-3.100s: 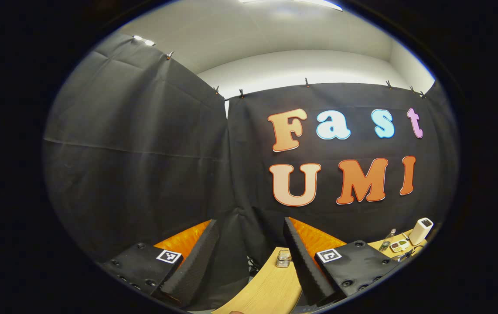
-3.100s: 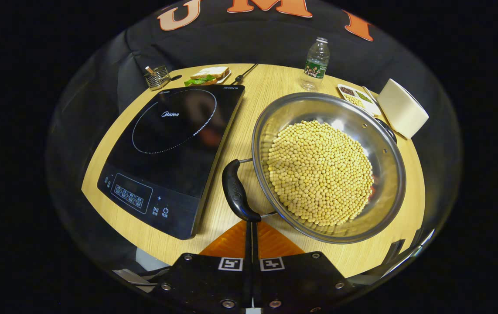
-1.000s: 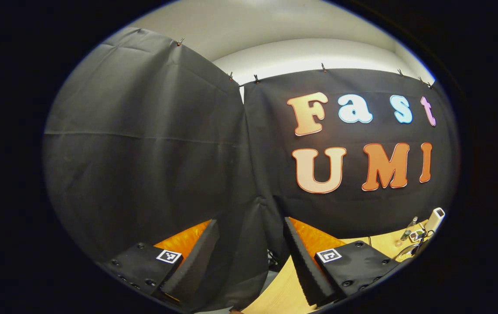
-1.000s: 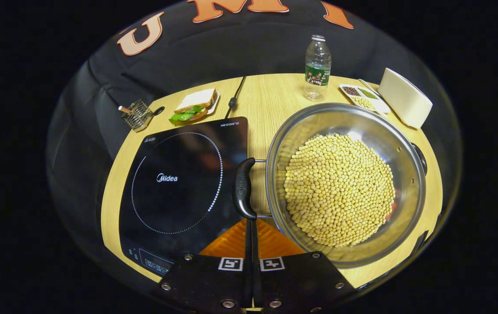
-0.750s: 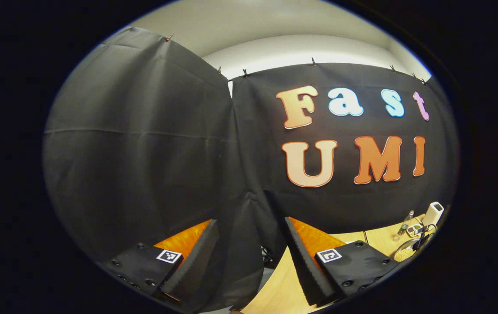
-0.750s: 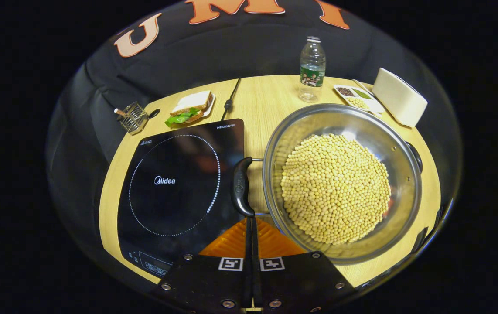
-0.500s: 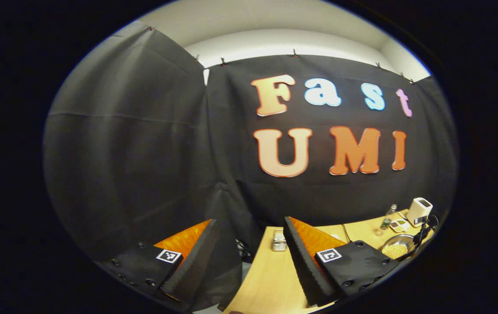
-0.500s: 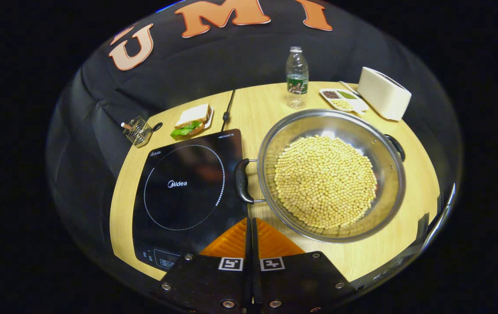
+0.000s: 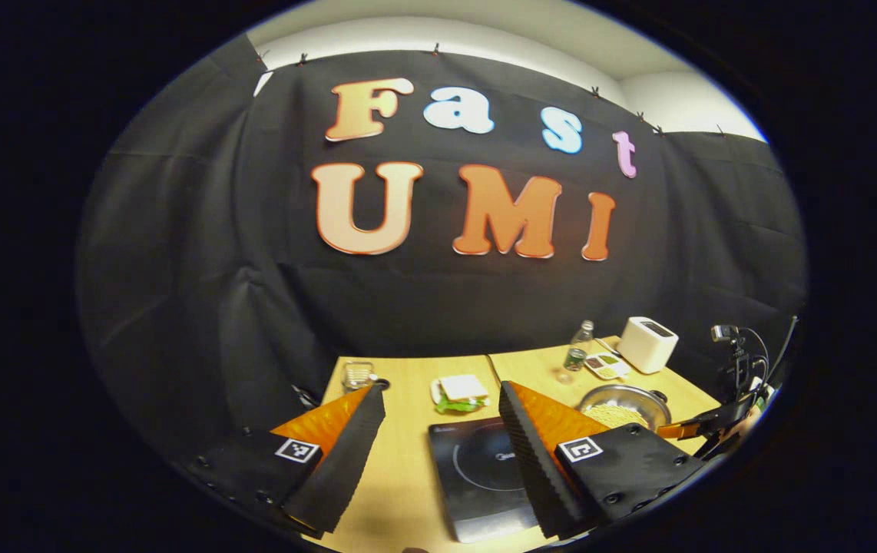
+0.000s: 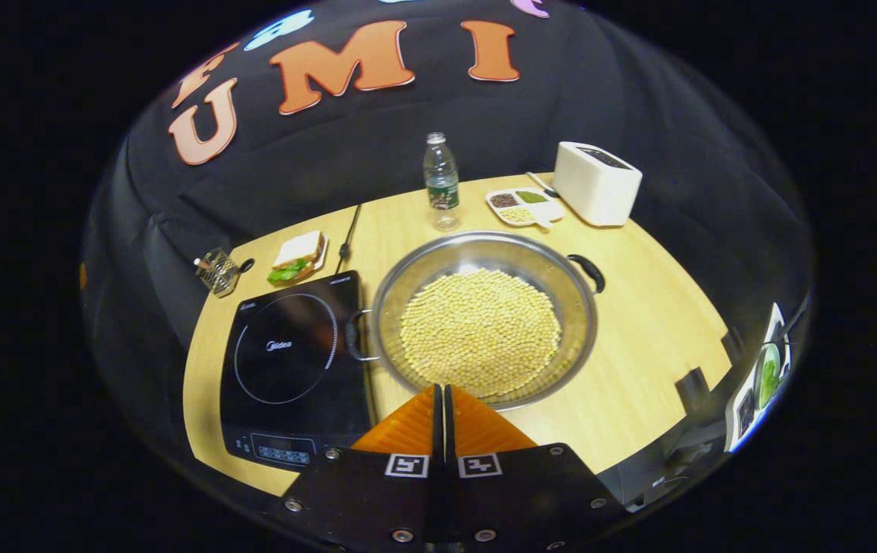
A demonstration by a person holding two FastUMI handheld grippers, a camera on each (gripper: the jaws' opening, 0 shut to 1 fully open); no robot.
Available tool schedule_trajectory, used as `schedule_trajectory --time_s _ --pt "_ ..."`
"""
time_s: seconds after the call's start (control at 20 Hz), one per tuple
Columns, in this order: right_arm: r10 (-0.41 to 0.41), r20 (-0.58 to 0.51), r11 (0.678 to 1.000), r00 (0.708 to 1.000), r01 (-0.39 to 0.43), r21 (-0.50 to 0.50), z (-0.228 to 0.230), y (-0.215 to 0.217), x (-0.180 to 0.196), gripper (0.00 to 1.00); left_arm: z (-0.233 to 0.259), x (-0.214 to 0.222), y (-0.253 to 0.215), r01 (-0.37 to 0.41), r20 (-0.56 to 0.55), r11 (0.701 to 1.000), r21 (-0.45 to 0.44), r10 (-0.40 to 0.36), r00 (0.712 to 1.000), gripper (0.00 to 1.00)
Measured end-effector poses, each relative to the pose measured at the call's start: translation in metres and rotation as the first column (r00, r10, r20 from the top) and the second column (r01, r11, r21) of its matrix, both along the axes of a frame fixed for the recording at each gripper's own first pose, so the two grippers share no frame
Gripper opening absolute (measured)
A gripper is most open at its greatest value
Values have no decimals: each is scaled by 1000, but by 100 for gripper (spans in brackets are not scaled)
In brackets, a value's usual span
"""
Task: First push the handle of the pot to place it horizontally, then grasp the pot with both hands and set it on the induction cooktop.
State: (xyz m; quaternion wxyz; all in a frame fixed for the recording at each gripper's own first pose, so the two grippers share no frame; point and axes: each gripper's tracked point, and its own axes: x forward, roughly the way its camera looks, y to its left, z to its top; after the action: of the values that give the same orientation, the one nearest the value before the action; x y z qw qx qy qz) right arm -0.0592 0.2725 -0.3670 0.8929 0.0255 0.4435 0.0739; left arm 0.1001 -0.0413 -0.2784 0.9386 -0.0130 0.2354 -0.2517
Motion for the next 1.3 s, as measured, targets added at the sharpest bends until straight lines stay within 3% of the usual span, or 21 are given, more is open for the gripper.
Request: schedule_trajectory --time_s 0.25,0.4,0.55,0.7,0.9,1.1,1.3 --pt "-16 1 1000 1000 16 10 -3 -42 46 1 -56 -15 -88 62 -136 998 21 -58 989 98" --pt "1 -12 1000 1000 -1 -3 -12 -66 81 3 -91 -32 -141 82 -243 996 29 -73 967 98" --pt "30 -32 999 999 -30 -16 -23 -86 113 27 -123 -40 -179 80 -340 995 58 -55 939 98" --pt "73 -53 997 996 -75 -34 -34 -107 140 65 -157 -49 -215 83 -427 994 74 -43 903 98" --pt "80 -72 995 994 -84 -54 -56 -130 173 92 -205 -65 -253 84 -533 991 104 -16 846 98" --pt "92 -105 994 990 -97 -40 -79 -142 192 95 -245 -73 -277 87 -582 987 132 6 813 99" --pt "123 -113 992 986 -127 -25 -97 -138 202 95 -277 -75 -279 57 -587 981 187 65 807 99"
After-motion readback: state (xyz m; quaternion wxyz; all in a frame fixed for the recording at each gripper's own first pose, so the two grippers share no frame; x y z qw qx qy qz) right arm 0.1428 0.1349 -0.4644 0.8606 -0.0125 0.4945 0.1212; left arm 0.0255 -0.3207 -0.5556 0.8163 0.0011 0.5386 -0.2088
